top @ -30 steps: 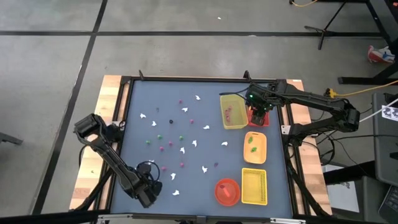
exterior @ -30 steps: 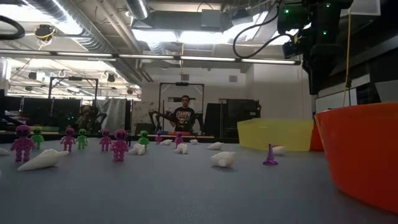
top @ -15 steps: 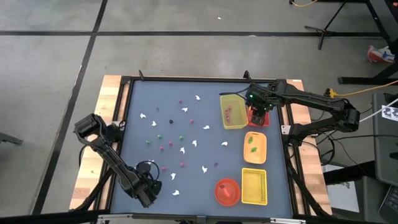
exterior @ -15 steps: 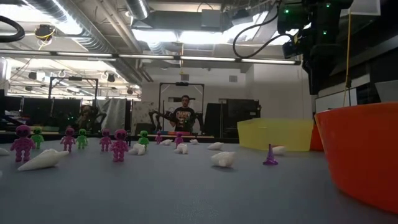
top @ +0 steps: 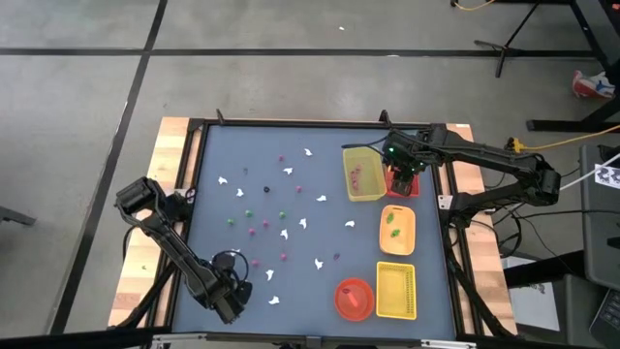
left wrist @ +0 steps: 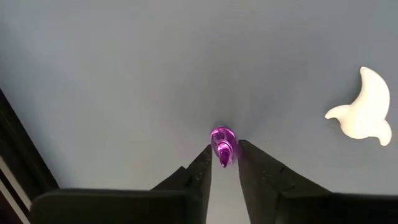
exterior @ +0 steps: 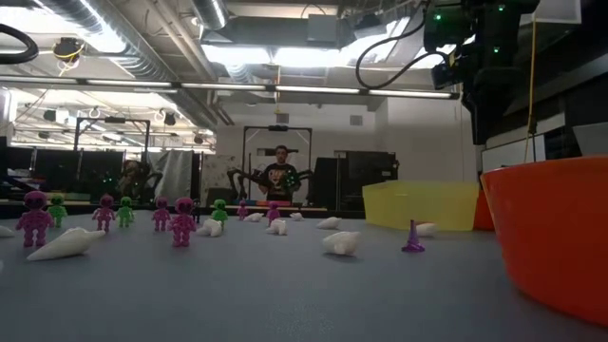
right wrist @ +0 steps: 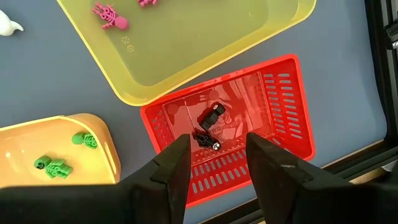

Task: Sort Halloween decoration
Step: Put the violet witch hat toy into the orange bin

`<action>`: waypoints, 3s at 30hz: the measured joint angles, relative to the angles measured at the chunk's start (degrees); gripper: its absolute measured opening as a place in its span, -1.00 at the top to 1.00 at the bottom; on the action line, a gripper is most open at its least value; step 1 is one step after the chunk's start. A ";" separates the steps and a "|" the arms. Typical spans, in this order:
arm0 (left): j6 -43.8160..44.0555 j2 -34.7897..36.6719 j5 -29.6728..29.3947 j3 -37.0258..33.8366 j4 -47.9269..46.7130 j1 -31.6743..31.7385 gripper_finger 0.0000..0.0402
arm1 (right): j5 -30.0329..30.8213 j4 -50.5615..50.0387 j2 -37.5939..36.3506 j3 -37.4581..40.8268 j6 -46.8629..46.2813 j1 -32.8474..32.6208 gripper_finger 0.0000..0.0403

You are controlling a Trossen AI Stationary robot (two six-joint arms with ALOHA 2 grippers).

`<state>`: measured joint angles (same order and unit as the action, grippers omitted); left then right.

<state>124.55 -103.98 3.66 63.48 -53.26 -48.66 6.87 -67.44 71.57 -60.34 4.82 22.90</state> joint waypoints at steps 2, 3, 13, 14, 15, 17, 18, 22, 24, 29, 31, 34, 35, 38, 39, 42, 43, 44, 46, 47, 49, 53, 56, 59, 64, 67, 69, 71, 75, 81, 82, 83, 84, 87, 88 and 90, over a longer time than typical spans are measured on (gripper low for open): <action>0.00 0.00 0.00 0.00 0.03 -0.01 0.76 | -0.01 0.00 0.00 0.02 -0.02 0.01 0.25; 0.00 0.00 0.00 0.00 0.10 -0.01 0.78 | -0.02 0.00 0.00 0.00 0.00 0.00 0.25; -0.17 0.09 0.00 0.00 0.16 0.00 0.98 | 0.00 0.00 0.00 0.01 0.00 0.01 0.25; -0.17 0.09 0.00 0.00 0.16 0.01 0.99 | -0.01 -0.02 0.00 0.02 0.00 0.00 0.25; -0.17 0.09 0.00 0.00 0.16 0.00 0.99 | -0.02 0.00 0.00 0.02 -0.01 0.01 0.25; -0.17 0.09 0.00 0.00 0.16 0.00 0.99 | 0.00 0.00 0.00 0.02 0.00 0.01 0.25; -0.18 0.09 0.00 0.00 0.16 0.00 0.99 | 0.00 0.00 0.00 0.02 -0.02 0.00 0.25; -0.21 0.09 0.00 0.00 0.16 0.01 1.00 | -0.02 0.00 0.00 0.00 0.00 0.00 0.25; -0.53 0.09 0.01 0.00 0.16 0.01 1.00 | -0.01 0.00 0.00 0.01 0.00 0.02 0.25; -0.61 0.11 0.02 0.00 0.16 0.01 1.00 | -0.01 0.00 0.00 0.02 -0.01 0.01 0.25; -0.61 0.46 0.00 0.00 0.25 -0.01 1.00 | -0.01 0.00 0.00 0.02 0.00 0.00 0.25; -0.59 1.69 -0.38 0.00 0.13 0.00 1.00 | -0.02 0.00 0.00 0.02 -0.02 0.02 0.25; -0.59 2.22 -0.86 0.00 0.07 -0.01 1.00 | -0.02 0.00 0.00 0.02 0.00 0.00 0.25; -0.64 3.99 -3.40 0.00 0.00 0.01 1.00 | -0.02 0.00 0.00 0.02 0.00 0.01 0.25; -0.66 4.73 -4.35 0.00 0.00 0.01 1.00 | -0.01 0.00 -0.01 0.02 -0.01 0.02 0.25; -1.92 7.00 -6.85 0.00 0.36 0.01 1.00 | -0.02 0.02 -0.02 0.02 -0.01 0.02 0.25; -2.55 7.77 -7.59 0.00 0.65 0.01 1.00 | -0.02 0.00 0.00 0.02 -0.01 0.00 0.25; -3.47 8.47 -8.50 0.00 1.13 0.09 1.00 | -0.02 0.00 -0.02 0.02 -0.01 0.00 0.25; -5.72 9.86 -10.56 0.00 2.44 0.26 1.00 | -0.02 0.02 -0.01 0.02 -0.01 0.02 0.25; -7.07 10.55 -11.64 0.00 3.43 0.36 1.00 | -0.02 0.01 -0.02 0.02 -0.02 0.00 0.25; -9.99 11.92 -13.47 0.00 5.76 0.91 1.00 | -0.02 0.02 -0.02 0.02 0.00 0.02 0.25; -18.03 13.09 -17.83 0.00 11.55 2.74 1.00 | -0.02 0.02 -0.02 0.02 -0.01 0.00 0.25; -26.10 13.11 -19.71 0.00 17.00 5.18 1.00 | -0.02 0.04 -0.02 0.02 0.00 0.00 0.25; -33.74 13.11 -19.78 0.02 22.17 8.42 1.00 | -0.02 0.04 -0.02 0.02 0.00 0.01 0.25; -47.68 13.09 -19.10 0.00 29.43 13.98 1.00 | -0.02 0.04 -0.02 0.02 0.00 0.02 0.25; -55.19 13.09 -17.63 0.00 33.29 17.19 1.00 | -0.03 0.02 -0.02 0.02 -0.02 0.02 0.25; -59.74 13.09 -17.38 0.00 35.81 19.18 1.00 | -0.02 0.02 -0.02 0.02 0.00 0.02 0.25; -64.14 13.09 -17.02 0.00 38.26 20.91 1.00 | -0.02 0.02 -0.02 0.02 0.00 0.02 0.25; -71.21 13.09 -15.94 0.01 42.28 23.74 1.00 | -0.04 0.01 -0.02 0.02 0.00 0.01 0.25; -79.86 12.89 -16.73 0.00 47.61 25.63 1.00 | -0.02 0.02 -0.02 0.02 0.00 0.01 0.25; -81.29 12.65 -17.01 0.00 49.02 25.80 1.00 | -0.02 0.04 -0.02 0.02 0.00 0.02 0.25; -82.83 12.39 -17.26 0.01 50.18 25.82 1.00 | -0.02 0.04 -0.02 0.02 0.00 0.01 0.25; -84.30 12.07 -17.54 0.00 51.29 25.83 1.00 | -0.02 0.02 -0.02 0.02 -0.01 0.00 0.25; -88.02 10.58 -17.69 0.01 56.11 25.83 1.00 | -0.02 0.13 -0.02 0.02 0.00 0.00 0.25; -89.04 9.89 -17.68 0.00 57.80 25.83 1.00 | -0.03 0.26 -0.02 0.02 0.00 0.02 0.25; -91.09 8.22 -17.70 0.01 61.98 25.83 1.00 | -0.03 0.54 -0.02 0.02 0.00 0.00 0.25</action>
<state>33.46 -95.77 -14.04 63.49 8.72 -22.83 6.85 -66.90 71.55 -60.31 4.82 22.90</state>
